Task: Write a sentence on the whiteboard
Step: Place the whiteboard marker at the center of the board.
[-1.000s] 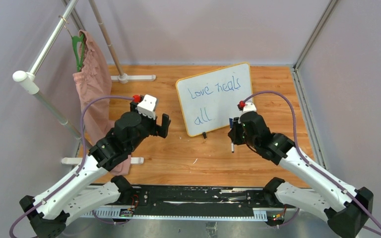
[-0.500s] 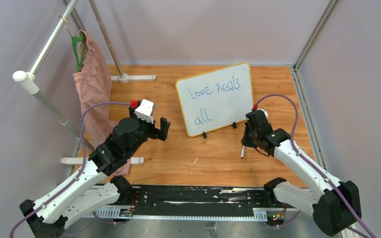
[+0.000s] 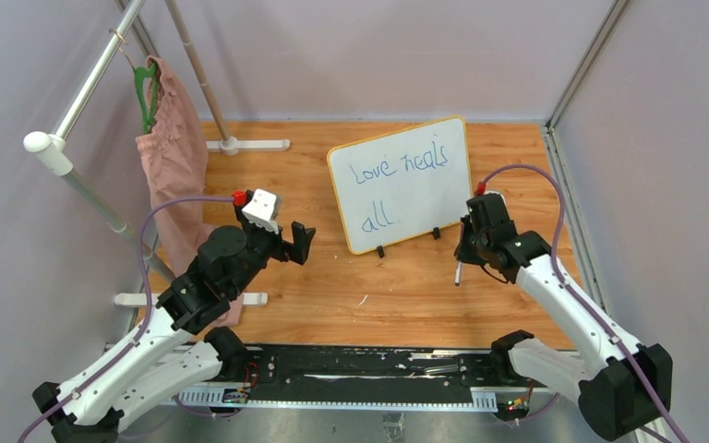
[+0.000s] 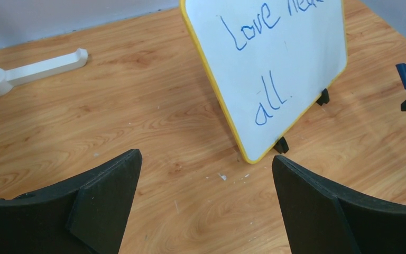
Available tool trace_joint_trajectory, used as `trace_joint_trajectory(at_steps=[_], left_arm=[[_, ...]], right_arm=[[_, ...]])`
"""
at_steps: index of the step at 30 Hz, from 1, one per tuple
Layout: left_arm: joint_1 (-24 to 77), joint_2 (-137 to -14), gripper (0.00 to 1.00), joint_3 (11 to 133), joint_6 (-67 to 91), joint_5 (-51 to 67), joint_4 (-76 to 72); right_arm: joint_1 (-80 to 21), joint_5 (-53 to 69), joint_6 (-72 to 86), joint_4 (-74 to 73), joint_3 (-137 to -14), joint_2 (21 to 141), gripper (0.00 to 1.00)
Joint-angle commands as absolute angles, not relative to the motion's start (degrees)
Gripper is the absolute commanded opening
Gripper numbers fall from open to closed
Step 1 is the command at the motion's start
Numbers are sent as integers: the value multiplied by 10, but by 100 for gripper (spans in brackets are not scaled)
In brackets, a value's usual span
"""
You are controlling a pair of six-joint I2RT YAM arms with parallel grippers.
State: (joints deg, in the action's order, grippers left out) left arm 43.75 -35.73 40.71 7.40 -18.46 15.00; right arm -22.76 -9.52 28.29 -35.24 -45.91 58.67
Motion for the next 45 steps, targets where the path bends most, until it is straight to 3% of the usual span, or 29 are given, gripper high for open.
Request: trace_joint_trajectory(at_steps=[1, 7, 10, 13, 17, 21, 28, 37, 45], left_arm=[[439, -353, 99, 403, 84, -145, 118], [439, -370, 99, 406, 89, -92, 113], [439, -372, 99, 405, 108, -74, 104], [439, -376, 100, 396, 145, 22, 58], [439, -405, 100, 377, 253, 170, -71], [439, -433, 100, 390, 321, 211, -130], [439, -469, 98, 416, 372, 299, -163], [439, -458, 79, 402, 387, 310, -176], [440, -478, 49, 404, 401, 315, -176]], right_arm=[[-231, 42, 256, -322, -460, 509, 0], [-243, 19, 242, -296, -439, 431, 0], [-245, 140, 211, -294, -454, 441, 0], [-289, 219, 207, -211, -442, 406, 0], [-417, 196, 181, -136, -451, 384, 0], [-516, 161, 163, -93, -469, 412, 0], [-569, 141, 154, -44, -491, 460, 0], [-588, 142, 159, -15, -503, 489, 0], [-616, 130, 143, -15, -522, 507, 0]])
